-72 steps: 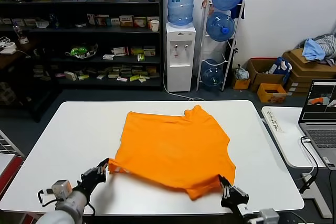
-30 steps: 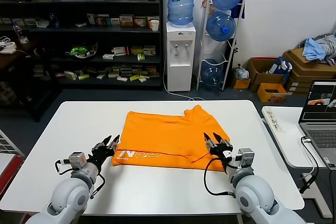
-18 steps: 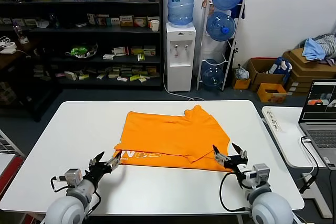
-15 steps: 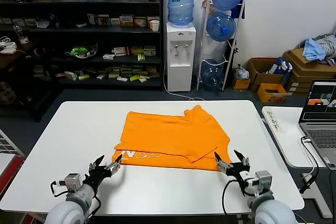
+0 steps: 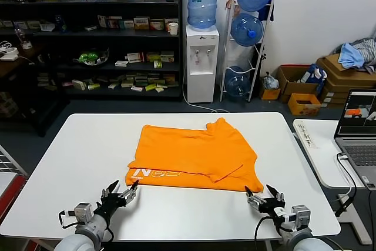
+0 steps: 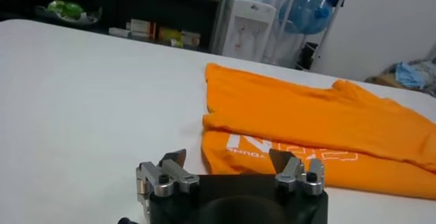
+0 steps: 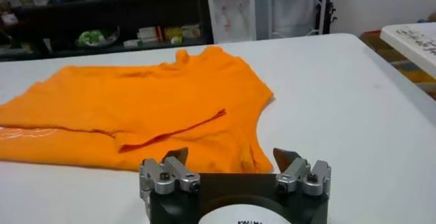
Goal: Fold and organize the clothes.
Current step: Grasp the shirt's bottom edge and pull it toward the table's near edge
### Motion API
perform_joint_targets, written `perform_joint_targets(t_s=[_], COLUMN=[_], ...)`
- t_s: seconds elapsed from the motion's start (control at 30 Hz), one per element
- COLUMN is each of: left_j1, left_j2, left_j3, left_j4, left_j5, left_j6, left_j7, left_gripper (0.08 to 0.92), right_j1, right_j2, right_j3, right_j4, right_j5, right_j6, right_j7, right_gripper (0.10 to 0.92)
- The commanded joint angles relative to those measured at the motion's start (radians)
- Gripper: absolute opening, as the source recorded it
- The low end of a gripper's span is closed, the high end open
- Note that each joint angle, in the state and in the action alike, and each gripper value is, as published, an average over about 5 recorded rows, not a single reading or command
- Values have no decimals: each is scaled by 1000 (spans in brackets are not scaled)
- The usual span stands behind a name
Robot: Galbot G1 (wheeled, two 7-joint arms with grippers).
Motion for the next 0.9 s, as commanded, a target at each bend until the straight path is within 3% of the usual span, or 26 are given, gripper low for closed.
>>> perform_joint_targets(t_s=[0.03,0.4,0.6,0.9], left_j1=[-33,-59,-58,-56], left_j2=[-11,-8,-10,-12], left_j3=[1,12,24,35], left_j4=[48,67,66,73], left_j5=[16,6,-5,-21], left_j6=[-10,-8,-7,-6], left_j7=[18,12,9,8], left_gripper=[823,823,769,510], right_j1=[0,77,86,77], right_j2=[4,16,15,9], right_j3=[14,-40,-52,-47], right_j4=[-9,-36,-50,-38], right_j5=[18,13,12,15], right_j6=[-2,-17,-25,-26], right_j7=[-12,-2,5,17], right_gripper=[823,808,664,404])
